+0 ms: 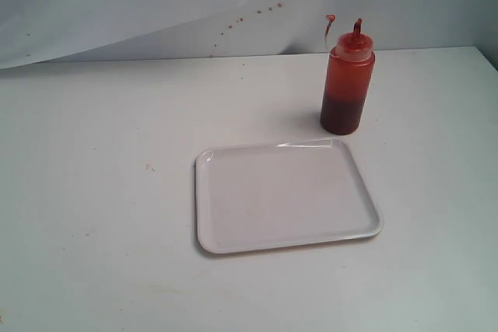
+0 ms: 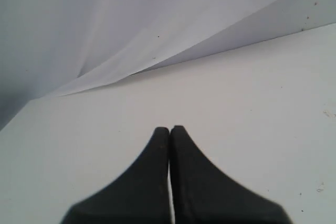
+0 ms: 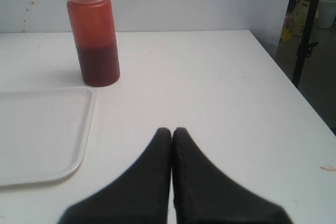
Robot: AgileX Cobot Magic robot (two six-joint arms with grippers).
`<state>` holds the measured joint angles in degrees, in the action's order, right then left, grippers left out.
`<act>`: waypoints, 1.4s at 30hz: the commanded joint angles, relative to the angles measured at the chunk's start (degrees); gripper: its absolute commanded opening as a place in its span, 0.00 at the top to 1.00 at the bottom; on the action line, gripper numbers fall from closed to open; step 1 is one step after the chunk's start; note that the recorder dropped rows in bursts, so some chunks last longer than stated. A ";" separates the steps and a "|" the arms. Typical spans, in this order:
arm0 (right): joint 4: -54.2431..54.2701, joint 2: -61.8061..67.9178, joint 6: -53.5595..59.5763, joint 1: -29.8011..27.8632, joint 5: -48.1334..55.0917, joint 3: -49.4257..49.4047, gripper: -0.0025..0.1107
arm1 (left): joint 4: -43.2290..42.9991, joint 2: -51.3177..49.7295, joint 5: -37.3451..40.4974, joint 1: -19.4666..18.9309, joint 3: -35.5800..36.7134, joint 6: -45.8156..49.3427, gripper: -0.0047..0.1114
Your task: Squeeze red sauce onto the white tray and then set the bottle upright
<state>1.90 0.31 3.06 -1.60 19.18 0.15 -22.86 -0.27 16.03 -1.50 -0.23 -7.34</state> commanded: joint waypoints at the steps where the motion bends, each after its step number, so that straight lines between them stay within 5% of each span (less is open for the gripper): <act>1: 0.24 -0.31 -0.09 -0.34 -0.10 -0.15 0.98 | 5.65 0.27 -5.61 0.28 0.23 -1.44 0.96; 5: 0.24 -0.31 -0.09 -0.34 -0.10 -0.15 0.98 | 15.68 0.27 -23.36 0.39 0.23 -3.55 0.96; 8: 0.24 -0.31 -0.09 -0.34 -0.10 -0.15 0.98 | 12.96 0.27 -48.28 0.39 0.23 -6.17 0.96; 11: 0.24 -0.31 -0.09 -0.34 -0.10 -0.15 0.98 | 8.43 -9.00 -59.07 0.39 0.23 -7.85 0.96; 15: 0.21 -0.31 -0.09 -0.23 -0.10 -0.15 0.98 | -3.30 -40.02 -65.45 0.39 -7.84 -17.01 0.96; 18: 0.21 -0.31 -0.09 -0.23 -0.10 -0.15 0.98 | -23.44 -69.01 -85.99 0.39 -22.65 -24.30 0.96; 21: 0.21 -0.31 -0.09 -0.23 -0.10 -0.15 0.98 | -38.33 -92.44 -85.99 2.81 -39.20 -30.31 0.96; 25: 0.21 -0.31 -0.09 -0.23 -0.10 -0.15 0.98 | -43.97 -110.86 -85.99 6.47 -51.75 -37.13 0.96; 39: 0.21 -0.31 -0.09 -0.23 -0.10 -0.15 0.98 | -43.51 -130.48 -85.99 18.75 -76.22 -37.41 0.96; 42: 0.21 -0.31 -0.09 -0.23 -0.10 -0.15 0.98 | -43.12 -132.17 -78.39 20.83 -80.94 -37.41 0.96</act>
<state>1.90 0.31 3.06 -1.60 19.18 0.15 -66.72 -131.09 -67.79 17.56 -77.25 -44.33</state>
